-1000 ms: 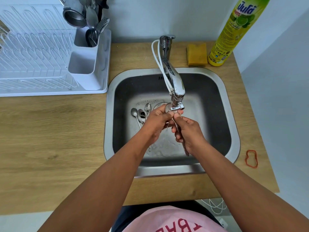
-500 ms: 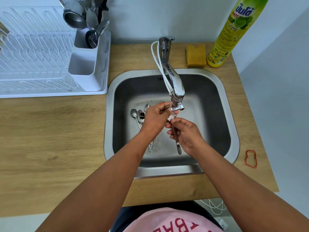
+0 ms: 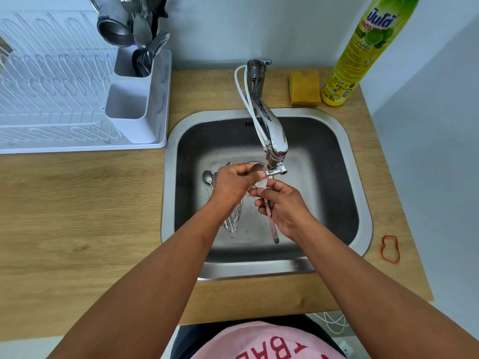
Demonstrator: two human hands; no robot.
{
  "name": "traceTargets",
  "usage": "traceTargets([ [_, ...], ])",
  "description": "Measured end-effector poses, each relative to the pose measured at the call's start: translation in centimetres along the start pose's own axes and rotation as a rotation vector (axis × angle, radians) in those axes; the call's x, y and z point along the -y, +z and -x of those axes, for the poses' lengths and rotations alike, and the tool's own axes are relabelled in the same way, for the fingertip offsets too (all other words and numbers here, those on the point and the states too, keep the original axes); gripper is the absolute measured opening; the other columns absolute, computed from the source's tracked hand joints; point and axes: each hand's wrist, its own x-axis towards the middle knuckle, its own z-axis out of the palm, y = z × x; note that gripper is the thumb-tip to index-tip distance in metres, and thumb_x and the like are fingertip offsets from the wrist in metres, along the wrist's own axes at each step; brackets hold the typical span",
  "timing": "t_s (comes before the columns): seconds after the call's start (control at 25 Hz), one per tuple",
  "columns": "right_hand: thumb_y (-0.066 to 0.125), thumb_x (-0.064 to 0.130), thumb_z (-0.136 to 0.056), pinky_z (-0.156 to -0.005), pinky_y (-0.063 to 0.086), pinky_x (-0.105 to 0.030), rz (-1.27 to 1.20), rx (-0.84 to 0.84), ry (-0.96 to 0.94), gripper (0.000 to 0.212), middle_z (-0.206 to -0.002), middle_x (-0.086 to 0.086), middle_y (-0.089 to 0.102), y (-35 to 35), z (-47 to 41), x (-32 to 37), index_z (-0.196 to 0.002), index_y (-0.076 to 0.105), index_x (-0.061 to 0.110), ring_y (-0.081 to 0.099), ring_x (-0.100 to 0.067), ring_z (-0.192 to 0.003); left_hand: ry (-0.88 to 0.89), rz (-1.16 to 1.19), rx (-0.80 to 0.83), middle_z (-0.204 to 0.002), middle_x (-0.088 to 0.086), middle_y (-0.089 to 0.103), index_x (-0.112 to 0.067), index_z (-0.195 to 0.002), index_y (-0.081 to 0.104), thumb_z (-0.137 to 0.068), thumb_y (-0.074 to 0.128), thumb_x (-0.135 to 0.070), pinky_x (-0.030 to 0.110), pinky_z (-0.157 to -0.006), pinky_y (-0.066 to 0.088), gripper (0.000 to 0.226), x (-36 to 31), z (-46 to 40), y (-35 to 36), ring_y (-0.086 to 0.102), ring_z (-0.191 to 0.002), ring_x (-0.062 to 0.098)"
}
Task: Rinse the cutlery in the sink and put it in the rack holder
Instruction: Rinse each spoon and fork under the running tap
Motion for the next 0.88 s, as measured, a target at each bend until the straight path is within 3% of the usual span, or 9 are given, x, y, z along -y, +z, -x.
traceTargets([
  [0.12, 0.07, 0.023, -0.095, -0.043, 0.045, -0.024, 0.078, -0.071, 0.004, 0.015, -0.076, -0.013, 0.078, 0.3, -0.2, 0.4, -0.09, 0.074, 0.01, 0.056, -0.015, -0.044, 0.019, -0.041, -0.005, -0.089, -0.002, 0.082, -0.013, -0.101, 0.082, -0.092, 0.074, -0.011, 0.019, -0.067, 0.055, 0.012, 0.1, -0.3, -0.4, 0.072, -0.071, 0.004],
  [0.24, 0.064, 0.036, -0.098, -0.036, 0.033, -0.018, 0.064, -0.097, 0.095, 0.031, -0.061, -0.008, 0.071, 0.5, -0.5, 0.6, -0.087, 0.072, 0.008, 0.042, -0.012, -0.034, -0.076, 0.016, 0.1, -0.086, -0.001, 0.08, -0.01, -0.112, 0.079, -0.098, 0.064, -0.009, 0.02, -0.064, 0.056, 0.02, 0.0, -0.5, -0.7, 0.067, -0.062, 0.01],
  [0.4, 0.054, 0.024, -0.103, -0.036, 0.035, -0.018, -0.143, 0.014, 0.206, 0.023, -0.064, -0.007, 0.071, 0.7, -0.6, 0.7, -0.097, 0.068, 0.006, 0.045, -0.009, -0.037, -0.136, 0.093, 0.186, -0.092, 0.007, 0.074, -0.009, -0.126, 0.072, -0.097, 0.058, 0.002, 0.023, -0.067, 0.058, 0.034, 0.1, 0.0, -1.2, 0.062, -0.058, 0.007],
  [0.52, 0.05, 0.009, -0.102, -0.046, 0.05, -0.025, -0.18, 0.057, 0.159, 0.018, -0.074, -0.011, 0.076, 0.5, -0.6, 0.6, -0.106, 0.066, 0.004, 0.059, -0.014, -0.05, -0.126, 0.139, 0.179, -0.092, 0.011, 0.076, -0.011, -0.116, 0.074, -0.093, 0.061, 0.009, 0.022, -0.063, 0.059, 0.034, 0.2, 0.1, -1.0, 0.063, -0.052, 0.007],
  [0.64, 0.054, -0.001, -0.099, -0.063, 0.061, -0.032, -0.1, 0.078, 0.124, 0.016, -0.089, -0.016, 0.079, 0.2, -0.4, 0.1, -0.103, 0.069, 0.001, 0.071, -0.022, -0.066, -0.061, 0.05, 0.084, -0.079, -0.001, 0.08, -0.015, -0.092, 0.078, -0.092, 0.07, 0.0, 0.019, -0.06, 0.058, 0.017, 0.0, -0.3, -0.7, 0.073, -0.063, 0.008],
  [0.76, 0.065, 0.006, -0.096, -0.079, 0.061, -0.041, 0.013, -0.044, 0.041, 0.008, -0.086, -0.017, 0.077, -0.1, -0.5, -0.4, -0.095, 0.073, 0.003, 0.074, -0.026, -0.073, 0.006, -0.035, 0.094, -0.078, -0.005, 0.081, -0.02, -0.09, 0.081, -0.093, 0.073, -0.011, 0.017, -0.063, 0.055, 0.013, 0.1, -0.7, -0.5, 0.072, -0.067, 0.003],
  [0.88, 0.074, 0.015, -0.091, -0.078, 0.063, -0.043, 0.141, -0.188, -0.075, 0.01, -0.078, -0.013, 0.076, -0.7, -0.9, -1.0, -0.088, 0.076, 0.005, 0.076, -0.027, -0.074, 0.014, -0.077, 0.173, -0.089, -0.007, 0.083, -0.032, -0.095, 0.082, -0.099, 0.067, -0.017, 0.019, -0.068, 0.057, 0.022, 0.4, -0.7, -0.8, 0.078, -0.08, 0.009],
])
